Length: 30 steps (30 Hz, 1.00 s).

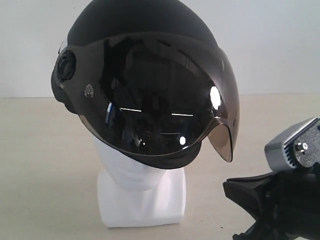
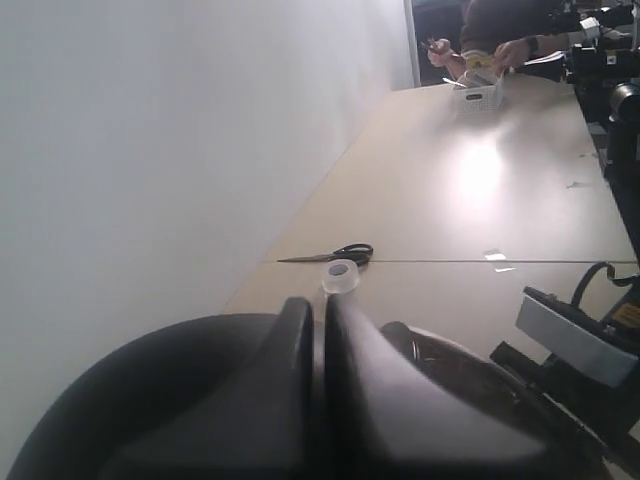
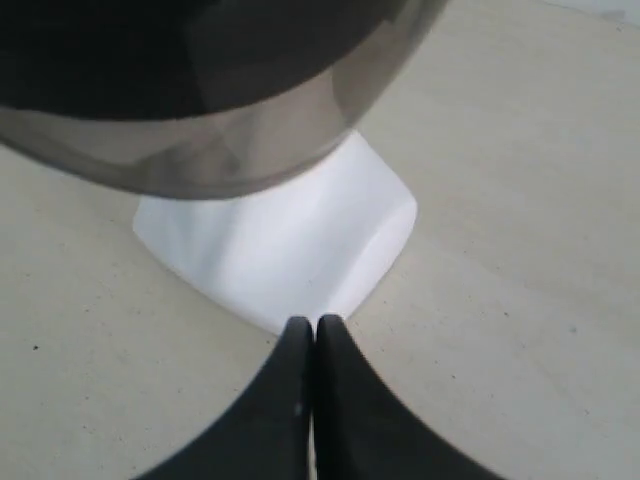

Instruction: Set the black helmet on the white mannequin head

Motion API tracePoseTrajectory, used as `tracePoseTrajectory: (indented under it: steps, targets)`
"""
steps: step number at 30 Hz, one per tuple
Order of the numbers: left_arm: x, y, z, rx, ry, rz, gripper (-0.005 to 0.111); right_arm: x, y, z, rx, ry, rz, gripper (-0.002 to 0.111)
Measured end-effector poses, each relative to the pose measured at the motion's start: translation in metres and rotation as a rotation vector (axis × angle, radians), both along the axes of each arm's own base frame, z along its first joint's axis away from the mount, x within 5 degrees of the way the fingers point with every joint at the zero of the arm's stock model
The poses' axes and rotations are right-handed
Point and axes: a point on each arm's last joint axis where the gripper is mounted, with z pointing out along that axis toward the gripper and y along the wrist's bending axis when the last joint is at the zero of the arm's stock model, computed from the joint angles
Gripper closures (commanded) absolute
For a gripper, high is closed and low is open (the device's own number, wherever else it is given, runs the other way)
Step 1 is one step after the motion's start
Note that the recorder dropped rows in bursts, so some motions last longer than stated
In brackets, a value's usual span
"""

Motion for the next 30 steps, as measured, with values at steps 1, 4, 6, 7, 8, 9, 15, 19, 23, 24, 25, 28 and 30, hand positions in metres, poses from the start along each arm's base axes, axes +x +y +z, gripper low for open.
tracePoseTrajectory:
  steps: [1,4,6,7,8,9,15,19,23,24,25,28,30]
  targets:
    - [0.002,-0.001,-0.002,0.002,0.007,-0.002,0.102,0.0,0.002,0.0,0.007,-0.007,0.014,0.109]
    - [0.007,-0.002,-0.006,0.008,0.024,-0.004,0.102,0.0,0.004,0.002,0.023,-0.022,0.036,0.109]
    - [0.012,-0.003,-0.01,0.014,0.037,-0.006,0.102,0.0,0.004,0.002,0.024,-0.025,0.041,0.109]
    - [0.014,-0.004,-0.011,0.015,0.044,-0.006,0.102,0.0,0.004,0.002,0.022,-0.027,0.042,0.109]
    - [0.016,-0.004,-0.013,0.018,0.049,-0.006,0.102,0.0,0.004,0.002,0.023,-0.028,0.04,0.109]
    - [0.019,-0.005,-0.015,0.02,0.056,-0.007,0.102,0.0,0.004,0.002,0.022,-0.03,0.04,0.109]
    - [0.028,-0.007,-0.024,0.034,0.082,-0.015,0.102,0.002,0.004,0.005,0.038,-0.065,0.03,0.109]
    - [0.028,-0.007,-0.031,0.046,0.086,-0.025,0.102,0.007,0.007,0.016,0.067,-0.103,0.018,0.109]
    - [0.028,-0.008,-0.042,0.048,0.11,-0.028,0.102,0.008,0.007,0.016,0.049,-0.108,0.018,0.109]
    - [0.027,-0.008,-0.043,0.04,0.115,-0.031,0.102,0.008,0.007,0.017,0.045,-0.107,0.017,0.109]
    - [0.027,-0.008,-0.045,0.034,0.121,-0.033,0.102,0.008,0.007,0.017,0.042,-0.107,0.016,0.109]
    - [0.023,-0.007,-0.048,0.035,0.123,-0.034,0.102,0.009,0.006,0.017,0.036,-0.105,0.014,0.109]
    - [0.021,-0.007,-0.05,0.034,0.127,-0.035,0.102,0.009,0.006,0.016,0.024,-0.099,0.011,0.109]
